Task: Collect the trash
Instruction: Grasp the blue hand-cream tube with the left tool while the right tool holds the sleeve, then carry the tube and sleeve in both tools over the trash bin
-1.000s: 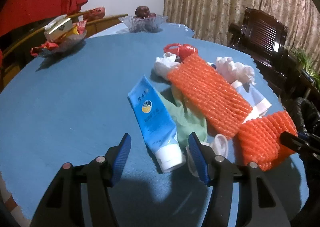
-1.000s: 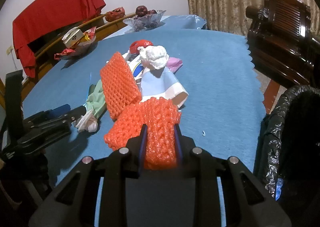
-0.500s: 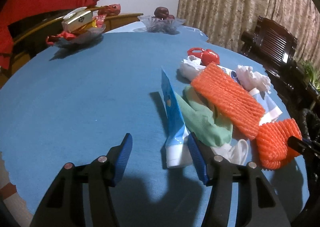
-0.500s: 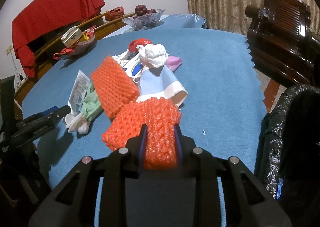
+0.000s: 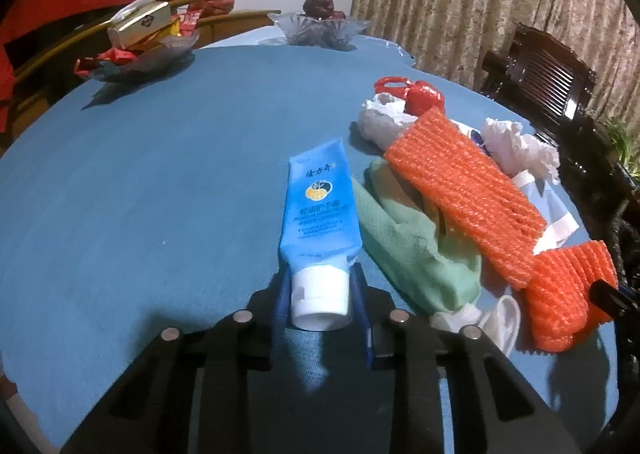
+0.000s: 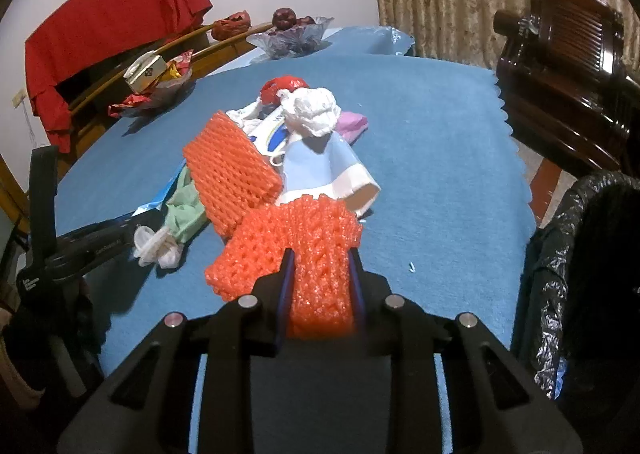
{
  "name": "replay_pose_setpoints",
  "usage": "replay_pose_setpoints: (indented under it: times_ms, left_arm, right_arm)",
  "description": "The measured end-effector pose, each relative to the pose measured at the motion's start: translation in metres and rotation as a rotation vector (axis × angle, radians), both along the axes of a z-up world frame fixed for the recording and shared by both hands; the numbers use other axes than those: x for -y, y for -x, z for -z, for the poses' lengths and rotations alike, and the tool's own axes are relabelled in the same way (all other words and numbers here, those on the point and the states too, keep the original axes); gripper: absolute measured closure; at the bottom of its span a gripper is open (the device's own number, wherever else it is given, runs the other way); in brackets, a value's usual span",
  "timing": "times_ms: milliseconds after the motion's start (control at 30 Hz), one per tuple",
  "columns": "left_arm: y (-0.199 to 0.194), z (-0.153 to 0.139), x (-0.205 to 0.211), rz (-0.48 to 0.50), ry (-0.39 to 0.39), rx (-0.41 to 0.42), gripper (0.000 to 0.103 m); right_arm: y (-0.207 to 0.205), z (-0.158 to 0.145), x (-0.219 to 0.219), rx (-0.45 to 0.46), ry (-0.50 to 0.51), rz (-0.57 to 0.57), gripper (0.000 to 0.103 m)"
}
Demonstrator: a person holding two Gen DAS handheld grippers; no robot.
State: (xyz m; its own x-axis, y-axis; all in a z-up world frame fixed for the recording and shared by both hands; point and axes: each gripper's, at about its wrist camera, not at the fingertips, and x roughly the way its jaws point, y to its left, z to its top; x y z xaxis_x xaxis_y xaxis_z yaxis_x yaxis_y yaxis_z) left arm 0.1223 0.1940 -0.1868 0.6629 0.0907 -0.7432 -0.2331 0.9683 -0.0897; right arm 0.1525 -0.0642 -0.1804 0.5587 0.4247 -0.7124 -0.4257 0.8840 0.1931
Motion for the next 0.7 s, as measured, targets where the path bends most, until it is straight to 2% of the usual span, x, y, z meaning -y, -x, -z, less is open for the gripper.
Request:
replay_pose_setpoints:
  times_ms: [433,700]
  left_arm:
    - [0.028,-0.056,0.018,0.043,-0.014,0.113,0.074]
    - [0.032,-0.086,0.052,0.115,-0.021,0.154,0.074]
  right_arm:
    - [0.013,-0.044,0.012,0.083,-0.034,-0.006,0.08]
    - [0.024,-0.078,0.033,0.157,-0.06,0.037,0.08]
